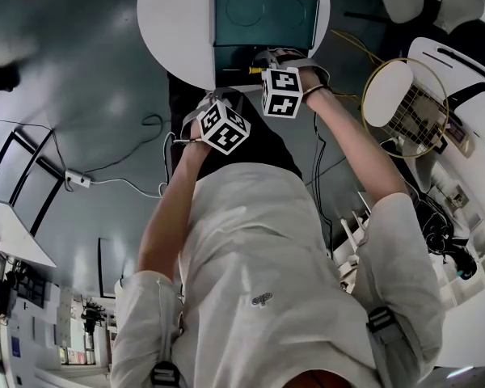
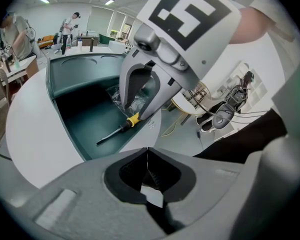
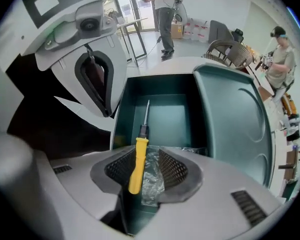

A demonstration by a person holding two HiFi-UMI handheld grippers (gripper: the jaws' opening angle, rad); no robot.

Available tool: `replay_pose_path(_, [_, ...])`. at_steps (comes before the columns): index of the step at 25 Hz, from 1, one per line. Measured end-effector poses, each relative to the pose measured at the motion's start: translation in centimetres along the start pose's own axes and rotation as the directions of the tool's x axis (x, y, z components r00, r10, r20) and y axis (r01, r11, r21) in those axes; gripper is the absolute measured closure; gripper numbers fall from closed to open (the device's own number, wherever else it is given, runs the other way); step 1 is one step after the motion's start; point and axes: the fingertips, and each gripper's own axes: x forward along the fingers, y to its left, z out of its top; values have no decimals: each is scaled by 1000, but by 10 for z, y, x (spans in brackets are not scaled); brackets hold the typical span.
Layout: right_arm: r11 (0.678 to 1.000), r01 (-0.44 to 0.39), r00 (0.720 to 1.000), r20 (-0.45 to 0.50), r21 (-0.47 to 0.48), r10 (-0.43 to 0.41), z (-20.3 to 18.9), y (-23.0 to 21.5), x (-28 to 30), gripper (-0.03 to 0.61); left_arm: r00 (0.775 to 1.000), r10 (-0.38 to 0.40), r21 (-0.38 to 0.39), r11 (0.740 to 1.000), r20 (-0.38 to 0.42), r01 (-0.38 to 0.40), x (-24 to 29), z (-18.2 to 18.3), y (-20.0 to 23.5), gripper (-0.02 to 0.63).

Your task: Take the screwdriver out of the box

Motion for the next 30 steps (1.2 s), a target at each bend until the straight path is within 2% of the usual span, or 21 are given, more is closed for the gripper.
replay_pose_path(3, [998, 55, 998, 30, 32, -55, 1, 0, -4, 476, 1000, 4, 0, 1000, -1, -4, -2, 3, 1, 602])
replay_pose_path(5, [996, 60, 997, 36, 59, -62, 2, 1, -4, 502, 1000, 5, 5, 1000, -2, -5, -4, 3, 3, 601])
replay_pose_path(8, [990, -23, 999, 40, 141, 18, 3, 4, 0, 517, 1000, 8, 7, 1000, -3, -8, -4, 1, 3, 602])
replay_pose_path(10, [979, -95, 995, 27, 179, 91, 0, 5, 3, 476, 1000, 10, 9, 1000, -6, -10, -4, 1, 2, 602])
replay_pose_path(13, [981, -125, 992, -9, 150, 128, -2, 2, 6, 448, 1000, 15, 8, 1000, -4, -15, -4, 4, 1, 601])
replay_pose_path(20, [989, -44, 999, 12, 144, 43, -6, 0, 11, 491, 1000, 14, 6, 1000, -2, -14, -4, 6, 1, 601])
replay_pose_path(30, [986, -23, 999, 34, 166, 17, -7, 3, -7, 495, 1000, 20, 15, 1000, 3, -20, -14, 10, -3, 601])
